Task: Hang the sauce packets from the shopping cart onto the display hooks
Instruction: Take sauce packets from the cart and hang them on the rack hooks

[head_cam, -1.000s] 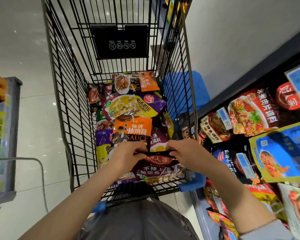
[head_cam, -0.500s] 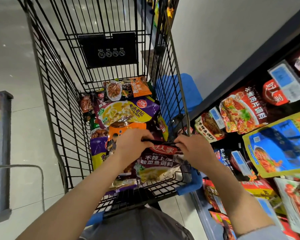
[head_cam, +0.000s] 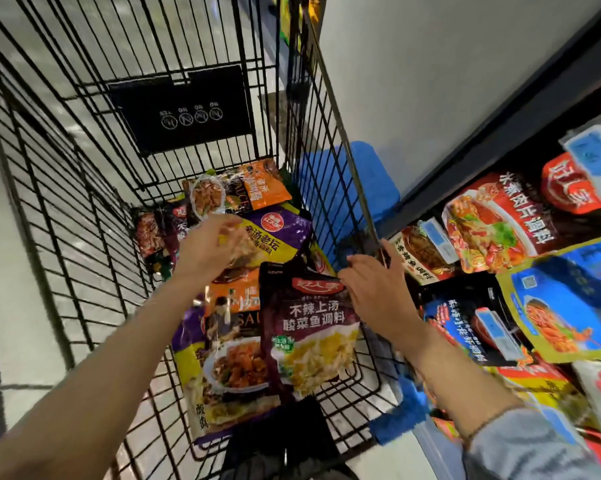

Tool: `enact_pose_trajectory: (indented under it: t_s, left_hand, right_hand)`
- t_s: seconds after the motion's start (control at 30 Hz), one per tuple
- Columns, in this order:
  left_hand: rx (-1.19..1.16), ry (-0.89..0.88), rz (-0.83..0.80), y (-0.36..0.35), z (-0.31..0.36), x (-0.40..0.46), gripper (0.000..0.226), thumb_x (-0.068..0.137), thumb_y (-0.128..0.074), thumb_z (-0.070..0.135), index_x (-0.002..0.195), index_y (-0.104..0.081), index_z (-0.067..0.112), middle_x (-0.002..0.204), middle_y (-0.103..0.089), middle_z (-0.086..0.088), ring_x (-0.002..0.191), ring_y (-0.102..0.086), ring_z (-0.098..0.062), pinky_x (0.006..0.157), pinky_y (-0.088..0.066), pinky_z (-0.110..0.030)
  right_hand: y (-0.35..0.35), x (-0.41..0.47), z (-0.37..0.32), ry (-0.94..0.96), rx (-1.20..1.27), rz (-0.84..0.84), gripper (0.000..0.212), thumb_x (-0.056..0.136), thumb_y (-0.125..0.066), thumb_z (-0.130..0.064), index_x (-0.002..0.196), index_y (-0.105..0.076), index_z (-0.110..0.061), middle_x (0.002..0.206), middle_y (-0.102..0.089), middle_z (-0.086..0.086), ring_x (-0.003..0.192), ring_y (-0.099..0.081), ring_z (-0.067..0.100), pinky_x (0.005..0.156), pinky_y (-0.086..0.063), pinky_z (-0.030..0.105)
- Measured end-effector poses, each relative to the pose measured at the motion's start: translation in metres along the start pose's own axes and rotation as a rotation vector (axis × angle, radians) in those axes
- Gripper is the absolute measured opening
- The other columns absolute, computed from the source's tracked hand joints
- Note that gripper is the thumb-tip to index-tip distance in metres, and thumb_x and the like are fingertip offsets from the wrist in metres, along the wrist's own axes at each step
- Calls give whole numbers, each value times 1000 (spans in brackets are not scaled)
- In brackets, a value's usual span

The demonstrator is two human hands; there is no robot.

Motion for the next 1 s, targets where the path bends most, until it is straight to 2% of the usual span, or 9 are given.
enact_pose_trajectory:
  t_s: [0.1, 0.17, 0.23, 0.33, 0.43, 0.57, 0.7, 0.83, 1.0]
  left_hand:
    - [97, -33, -81, -22, -20, 47, 36, 95, -52, 31, 126, -56, 14, 130, -56, -10, 115, -54, -28, 89, -42, -35]
    - [160, -73, -140, -44, -27, 76, 41, 95, -53, 29, 129, -53, 8, 135, -51, -16, 125, -45, -31, 102, -35, -40]
    - [255, -95, -201, -69, -35, 103, 45, 93, -54, 34, 132, -51, 12, 140, -44, -16, 132, -36, -32, 107, -31, -44]
    - [427, -201, -333, -107, -44, 129, 50, 93, -50, 42, 138, -45, 18, 149, -32, -15, 137, -27, -34, 110, -27, -48]
    - [477, -251, -434, -135, -51, 140, 51, 95, -45, 44, 140, -42, 20, 152, -24, -18, 137, -26, -37, 108, -29, -50]
    - [564, -270, -520, -150, -66, 143, 54, 96, -34, 50, 145, -31, 28, 158, -10, -8, 144, -8, -30, 112, -19, -55]
    - [602, -208, -527, -151, -79, 144, 61, 97, -30, 50, 150, -16, 22, 159, 6, -1, 145, 2, -24, 112, -12, -56]
    - [534, -204, -483, -149, -77, 145, 60, 99, -34, 42, 150, -17, 15, 159, -1, 0, 145, -5, -25, 111, -16, -59]
    - [502, -237, -384, -138, -79, 134, 59, 97, -43, 36, 148, -26, 11, 157, -16, -3, 142, -19, -28, 110, -20, -57]
  right_hand:
    - [-7, -1, 1, 6, -15, 42, 25, 81, -46, -5, 93, -66, -14, 84, -71, -1, 97, -67, 20, 104, -26, 56]
    - [-7, -1, 0, 17, -12, 70, 24, 84, -42, -6, 100, -59, -14, 85, -71, -1, 97, -67, 19, 107, -23, 55]
    - [-3, -1, 0, -5, 20, 111, 25, 87, -39, -9, 99, -60, -15, 84, -69, -5, 98, -66, 16, 111, -15, 51]
    - [-8, 0, -1, -37, -43, 23, 25, 88, -42, -6, 95, -64, -15, 80, -63, -7, 98, -64, 15, 110, -18, 58]
    - [-16, -2, 2, -66, -119, -64, 33, 86, -33, -1, 90, -62, -16, 73, -59, -4, 81, -62, 17, 113, -15, 57]
    - [-13, -3, 5, -80, 12, 3, 31, 86, -38, 2, 90, -66, -9, 72, -61, 2, 77, -61, 20, 116, -12, 54]
    - [-14, -3, 4, -99, 110, -19, 27, 87, -39, 1, 90, -66, -5, 74, -65, 6, 75, -63, 22, 118, -12, 48]
    - [-12, -1, 6, -115, 146, -46, 28, 91, -37, -3, 89, -65, -6, 73, -64, 5, 69, -62, 22, 117, -14, 46]
    - [-12, -1, 5, -106, 121, 13, 26, 89, -42, -4, 89, -68, -9, 76, -67, 2, 70, -63, 18, 116, -18, 46]
Point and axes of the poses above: each hand's wrist, its own x-axis towards the middle knuckle, its own y-axis out of the back of the hand, z = x × y, the point moved 5 cm from there along x, towards the middle knuckle
